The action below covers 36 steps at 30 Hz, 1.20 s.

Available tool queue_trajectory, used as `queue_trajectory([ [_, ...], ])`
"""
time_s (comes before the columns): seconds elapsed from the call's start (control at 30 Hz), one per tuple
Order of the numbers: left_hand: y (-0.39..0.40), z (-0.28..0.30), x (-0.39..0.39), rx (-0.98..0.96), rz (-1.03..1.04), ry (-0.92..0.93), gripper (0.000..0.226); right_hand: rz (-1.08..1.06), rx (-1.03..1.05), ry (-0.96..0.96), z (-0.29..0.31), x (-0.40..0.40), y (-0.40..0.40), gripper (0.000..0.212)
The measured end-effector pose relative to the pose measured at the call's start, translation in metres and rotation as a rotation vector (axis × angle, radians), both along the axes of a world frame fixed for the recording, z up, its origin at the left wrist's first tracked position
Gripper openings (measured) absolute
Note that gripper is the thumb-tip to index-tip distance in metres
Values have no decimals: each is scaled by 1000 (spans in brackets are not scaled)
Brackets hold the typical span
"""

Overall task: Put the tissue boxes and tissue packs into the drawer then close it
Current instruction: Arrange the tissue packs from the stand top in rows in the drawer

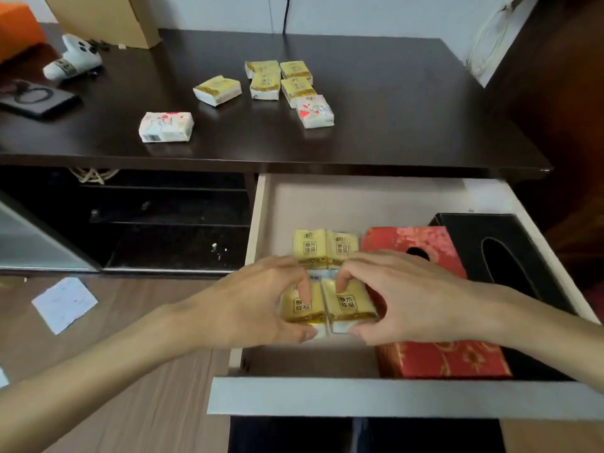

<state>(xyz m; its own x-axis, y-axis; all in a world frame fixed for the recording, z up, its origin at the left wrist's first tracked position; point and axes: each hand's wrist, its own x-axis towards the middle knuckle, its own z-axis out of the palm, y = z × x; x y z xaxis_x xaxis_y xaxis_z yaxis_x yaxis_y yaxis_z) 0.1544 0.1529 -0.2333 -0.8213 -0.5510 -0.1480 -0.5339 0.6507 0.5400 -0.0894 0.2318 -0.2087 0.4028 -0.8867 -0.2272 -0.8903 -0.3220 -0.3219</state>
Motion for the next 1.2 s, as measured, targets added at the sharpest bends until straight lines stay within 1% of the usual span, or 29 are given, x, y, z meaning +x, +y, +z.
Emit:
queue_trajectory([
  [0.13,16,-10,-2,-22,-67,-33,33,38,-29,85,-13,4,9,44],
  [0.23,23,-16,-2,-68,-95,-33,39,76,-1,151,-19,6,11,47],
  [0.33,27,-20,-2,-105,-107,-24,42,77,10,160,-21,5,12,48],
  [0.47,29,-22,-3,-143,-105,-44,45,86,-4,188,-20,7,12,60],
  [0.53,29,-21,-4,-158,-119,-65,45,89,-9,206,-19,9,12,60],
  [0.67,30,-16,-2,-296,-177,-11,43,93,-68,217,-17,10,17,55],
  [0.73,28,-15,-1,-257,-182,-18,44,93,-60,211,-16,10,20,50],
  [0.8,27,-17,-2,-172,-180,-66,43,94,-39,201,-17,10,21,47],
  [0.9,26,-22,-6,-130,-186,-97,44,104,-32,228,-19,12,17,49],
  [1.07,25,-30,-11,-208,-184,-134,51,106,-76,284,-25,18,12,50],
  [1.2,24,-34,-11,-219,-178,-137,49,99,-82,314,-27,19,12,56],
])
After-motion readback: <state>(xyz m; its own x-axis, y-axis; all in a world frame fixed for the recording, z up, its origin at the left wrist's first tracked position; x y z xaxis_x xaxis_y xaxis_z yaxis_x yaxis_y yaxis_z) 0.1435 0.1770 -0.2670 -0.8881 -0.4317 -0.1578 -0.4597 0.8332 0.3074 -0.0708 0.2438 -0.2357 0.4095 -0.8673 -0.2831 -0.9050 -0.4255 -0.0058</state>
